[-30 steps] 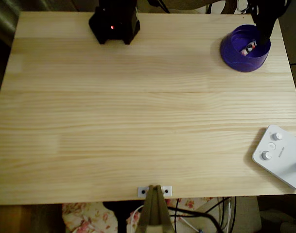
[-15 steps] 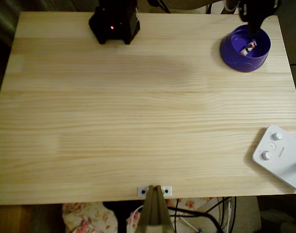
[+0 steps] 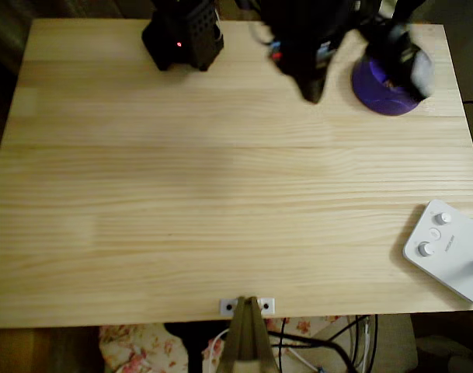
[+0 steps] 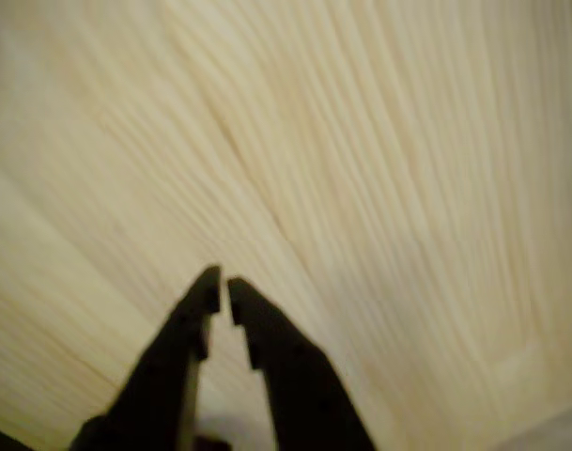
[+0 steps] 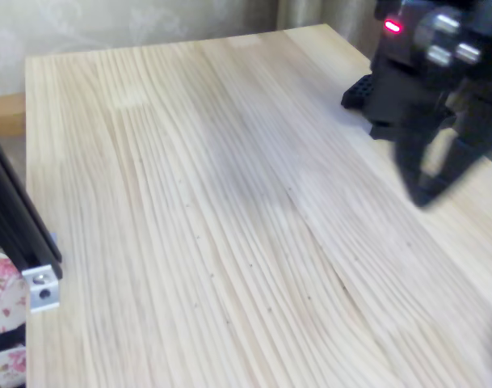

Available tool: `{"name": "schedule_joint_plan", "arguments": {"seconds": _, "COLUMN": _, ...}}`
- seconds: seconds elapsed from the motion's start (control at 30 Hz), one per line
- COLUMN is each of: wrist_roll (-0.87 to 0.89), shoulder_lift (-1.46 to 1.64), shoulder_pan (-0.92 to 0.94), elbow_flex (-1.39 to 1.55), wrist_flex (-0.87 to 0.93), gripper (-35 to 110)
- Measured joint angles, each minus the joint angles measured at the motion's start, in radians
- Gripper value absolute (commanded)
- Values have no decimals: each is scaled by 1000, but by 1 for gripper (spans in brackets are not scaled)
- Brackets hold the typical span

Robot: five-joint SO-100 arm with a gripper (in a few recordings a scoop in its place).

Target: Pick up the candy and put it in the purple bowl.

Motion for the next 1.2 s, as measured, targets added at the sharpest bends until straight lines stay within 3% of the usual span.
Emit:
{"name": "schedule_joint_plan", "arguments": {"seconds": 0.67, "wrist_roll": 8, "shoulder_lift": 531, "shoulder_pan": 672, "elbow_flex": 566, "wrist_flex": -141, "gripper": -1}}
{"name": "schedule_joint_plan", "arguments": {"seconds": 1.2, "wrist_roll": 78, "shoulder_lift": 1175, "shoulder_pan": 857, "elbow_flex": 980, "wrist_flex": -52, "gripper": -1}}
